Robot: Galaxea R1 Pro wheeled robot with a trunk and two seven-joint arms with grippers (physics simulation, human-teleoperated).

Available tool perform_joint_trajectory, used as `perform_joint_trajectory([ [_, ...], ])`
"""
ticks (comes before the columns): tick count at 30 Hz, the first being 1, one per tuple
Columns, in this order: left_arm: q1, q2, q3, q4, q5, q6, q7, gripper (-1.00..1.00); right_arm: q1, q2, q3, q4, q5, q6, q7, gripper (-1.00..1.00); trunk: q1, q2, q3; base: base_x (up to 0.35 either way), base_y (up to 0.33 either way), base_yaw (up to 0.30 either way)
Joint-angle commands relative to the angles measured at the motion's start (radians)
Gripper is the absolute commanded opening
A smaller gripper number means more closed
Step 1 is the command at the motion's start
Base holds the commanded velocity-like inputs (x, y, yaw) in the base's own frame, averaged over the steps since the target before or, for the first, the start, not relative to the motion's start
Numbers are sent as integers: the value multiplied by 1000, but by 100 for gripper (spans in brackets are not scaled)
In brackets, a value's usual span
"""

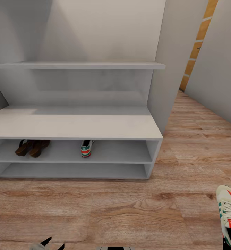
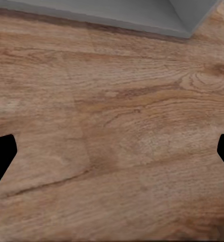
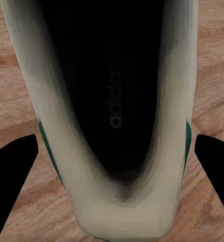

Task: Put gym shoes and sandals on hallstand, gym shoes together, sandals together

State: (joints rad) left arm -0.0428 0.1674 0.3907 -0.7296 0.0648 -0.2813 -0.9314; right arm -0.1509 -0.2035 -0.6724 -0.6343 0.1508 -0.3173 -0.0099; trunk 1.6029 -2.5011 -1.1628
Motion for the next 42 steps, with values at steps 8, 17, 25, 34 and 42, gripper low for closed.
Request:
perform_joint_trajectory([
  [8, 1, -7, 7, 19, 2, -27, 4, 100, -1, 80, -4, -4, 13, -6, -5, -100, 0, 0, -1, -39, 54, 0],
  [17, 1, -8, 7, 19, 3, -27, 4, 100, -1, 81, -4, 1, 14, -5, -4, -100, 0, 0, -1, -205, 242, 0],
  [25, 1, -5, 8, 19, 6, -26, 5, 100, -1, 81, -4, 1, 15, -5, -4, -100, 0, 0, -1, -228, 245, 0],
  [34, 1, -3, 8, 19, 9, -28, 5, 100, -1, 81, -4, 1, 14, -5, -4, -100, 0, 0, -1, -198, 260, 0],
  [42, 1, -3, 8, 19, 9, -29, 4, 100, -1, 81, -4, 1, 15, -5, -4, -100, 0, 0, -1, -194, 265, 0],
])
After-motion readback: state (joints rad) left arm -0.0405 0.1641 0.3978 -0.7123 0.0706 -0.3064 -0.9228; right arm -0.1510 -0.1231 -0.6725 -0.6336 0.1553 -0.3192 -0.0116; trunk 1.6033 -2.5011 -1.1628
